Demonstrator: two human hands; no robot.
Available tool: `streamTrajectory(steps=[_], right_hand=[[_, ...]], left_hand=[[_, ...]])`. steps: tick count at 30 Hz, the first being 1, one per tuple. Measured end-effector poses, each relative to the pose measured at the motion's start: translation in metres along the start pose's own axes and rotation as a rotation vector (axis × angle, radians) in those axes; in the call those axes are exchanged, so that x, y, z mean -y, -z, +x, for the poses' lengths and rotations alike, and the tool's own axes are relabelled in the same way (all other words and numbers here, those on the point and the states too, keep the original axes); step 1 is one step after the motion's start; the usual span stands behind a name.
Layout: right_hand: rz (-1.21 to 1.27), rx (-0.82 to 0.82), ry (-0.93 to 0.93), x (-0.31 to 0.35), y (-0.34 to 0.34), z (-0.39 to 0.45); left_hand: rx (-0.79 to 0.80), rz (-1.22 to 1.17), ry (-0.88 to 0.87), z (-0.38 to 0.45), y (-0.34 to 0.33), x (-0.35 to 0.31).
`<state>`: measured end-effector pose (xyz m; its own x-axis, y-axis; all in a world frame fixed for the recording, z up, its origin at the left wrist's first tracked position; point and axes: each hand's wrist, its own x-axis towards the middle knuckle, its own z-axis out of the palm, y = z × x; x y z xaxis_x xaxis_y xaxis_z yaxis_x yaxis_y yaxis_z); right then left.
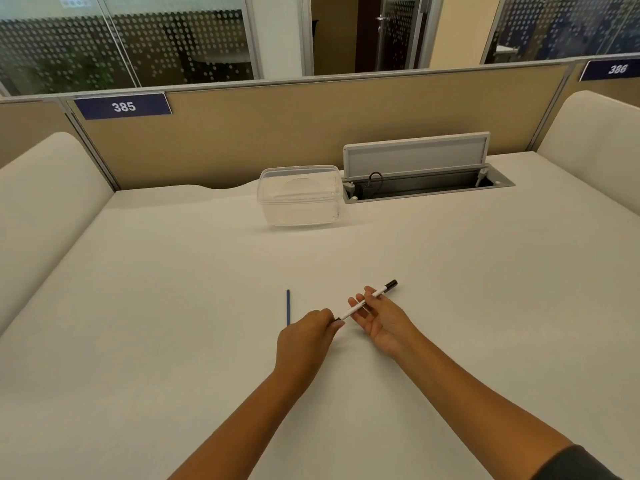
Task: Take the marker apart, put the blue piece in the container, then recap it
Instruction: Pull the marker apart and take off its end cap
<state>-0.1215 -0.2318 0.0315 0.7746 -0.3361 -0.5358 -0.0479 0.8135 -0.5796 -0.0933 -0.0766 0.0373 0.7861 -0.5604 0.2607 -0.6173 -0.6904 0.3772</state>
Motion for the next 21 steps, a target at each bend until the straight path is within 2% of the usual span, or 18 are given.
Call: streamTrajectory(steps=[5,9,13,21], right_hand=[[0.001,0.035,-0.011,0.006,0.001,0.004],[0.005,0.083,-0.015,0.01,0.005,0.008],[-0.081,0.144,-0.029,0.007,0.006,0.01],[-0.088,0.167,-0.006,0.006,0.011,0.012]], left_hand=[[-0.027,-0.194,0.186,-0.01,-0.012,0.0],[-0.047,-0.239,0.22,-0.018,-0.019,-0.004],[-0.09,-0.248,0.17,-0.016,-0.022,-0.004],[-0.254,-0.164,0.021,-0.015,-0.022,-0.004]])
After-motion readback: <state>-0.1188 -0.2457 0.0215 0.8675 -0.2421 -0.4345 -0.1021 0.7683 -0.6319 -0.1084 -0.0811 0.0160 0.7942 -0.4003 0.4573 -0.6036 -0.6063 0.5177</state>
